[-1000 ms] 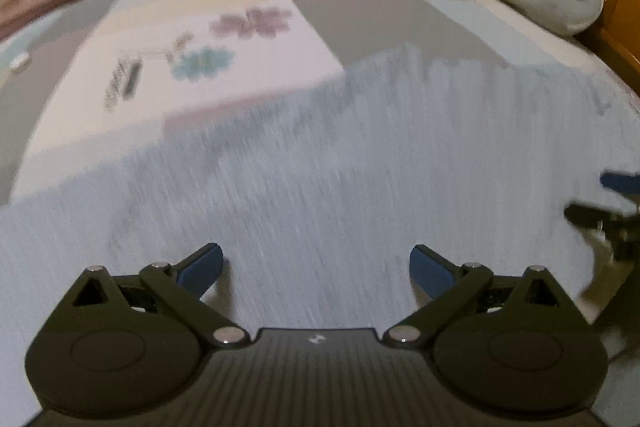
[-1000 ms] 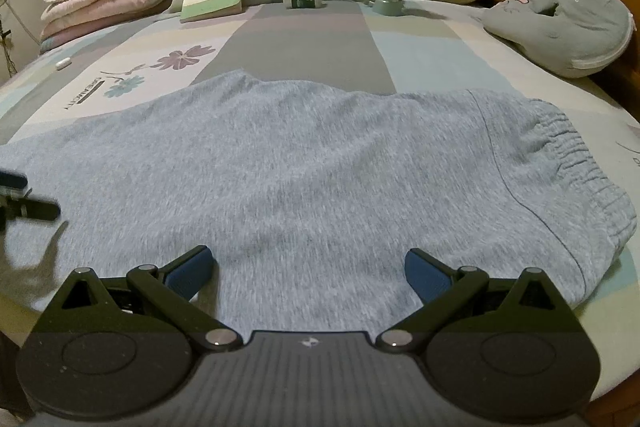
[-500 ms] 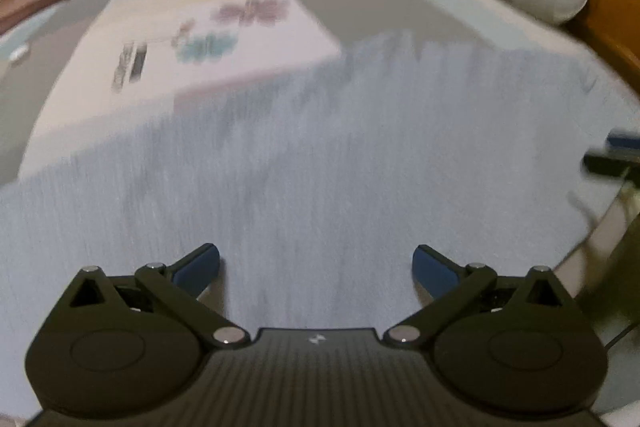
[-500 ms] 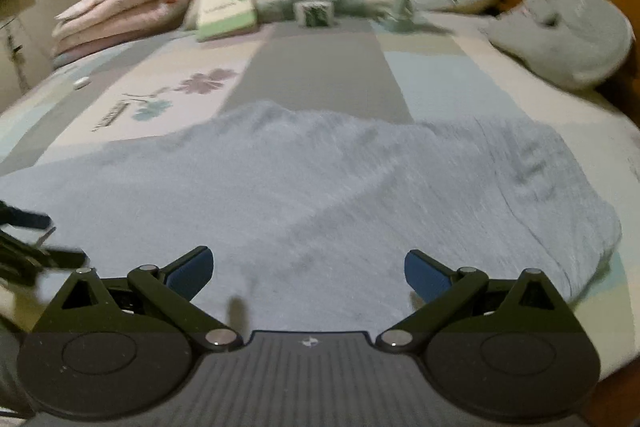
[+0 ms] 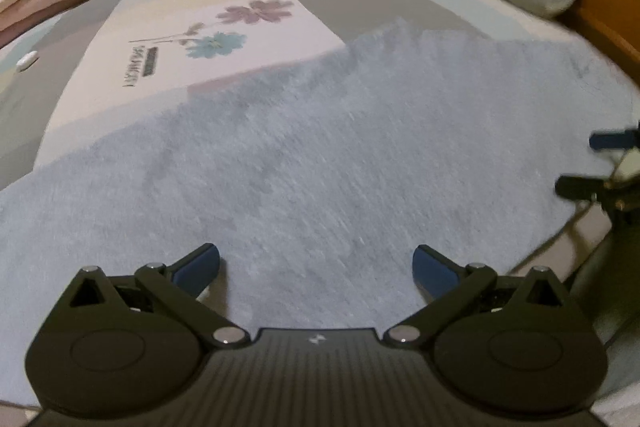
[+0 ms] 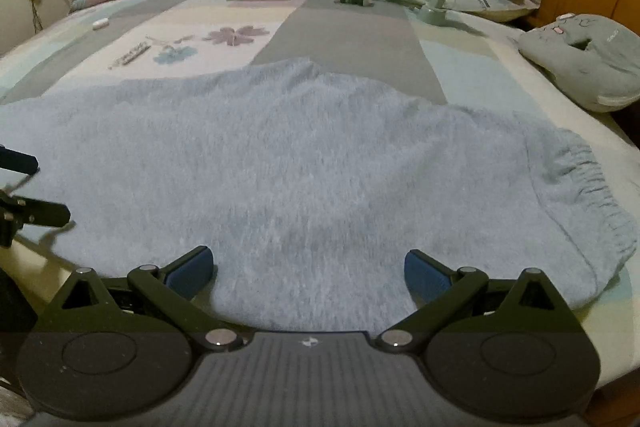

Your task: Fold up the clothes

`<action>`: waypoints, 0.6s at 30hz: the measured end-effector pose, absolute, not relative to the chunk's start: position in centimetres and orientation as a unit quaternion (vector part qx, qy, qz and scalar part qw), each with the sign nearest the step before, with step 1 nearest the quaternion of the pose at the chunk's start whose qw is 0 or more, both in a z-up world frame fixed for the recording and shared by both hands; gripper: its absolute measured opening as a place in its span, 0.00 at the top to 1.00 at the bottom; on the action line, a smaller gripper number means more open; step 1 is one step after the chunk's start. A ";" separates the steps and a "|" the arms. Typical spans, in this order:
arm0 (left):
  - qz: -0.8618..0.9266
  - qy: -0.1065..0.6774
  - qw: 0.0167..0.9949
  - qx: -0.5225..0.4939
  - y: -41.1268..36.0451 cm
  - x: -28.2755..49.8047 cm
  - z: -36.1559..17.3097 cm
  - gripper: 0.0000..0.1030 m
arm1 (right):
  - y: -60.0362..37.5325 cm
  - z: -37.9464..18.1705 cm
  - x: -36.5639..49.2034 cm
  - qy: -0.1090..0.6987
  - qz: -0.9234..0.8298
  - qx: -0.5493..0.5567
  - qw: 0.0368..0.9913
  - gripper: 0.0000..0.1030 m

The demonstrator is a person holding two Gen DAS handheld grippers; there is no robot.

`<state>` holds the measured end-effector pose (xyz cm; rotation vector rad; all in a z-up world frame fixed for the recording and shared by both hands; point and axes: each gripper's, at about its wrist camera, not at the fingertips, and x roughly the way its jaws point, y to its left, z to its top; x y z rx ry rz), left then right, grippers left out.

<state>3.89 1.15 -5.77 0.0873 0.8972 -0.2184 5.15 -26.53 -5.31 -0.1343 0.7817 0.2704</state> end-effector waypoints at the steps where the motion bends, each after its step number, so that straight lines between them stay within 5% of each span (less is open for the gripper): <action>1: -0.105 0.429 0.896 0.037 1.5 3.9 -5.3 0.01 | -26.4 -4.9 4.9 0.374 0.133 -0.065 0.916 0.00; 18: 0.006 0.396 0.918 0.009 18.0 1.0 3.0 0.01 | -22.1 0.8 3.2 0.316 0.266 0.002 0.911 0.00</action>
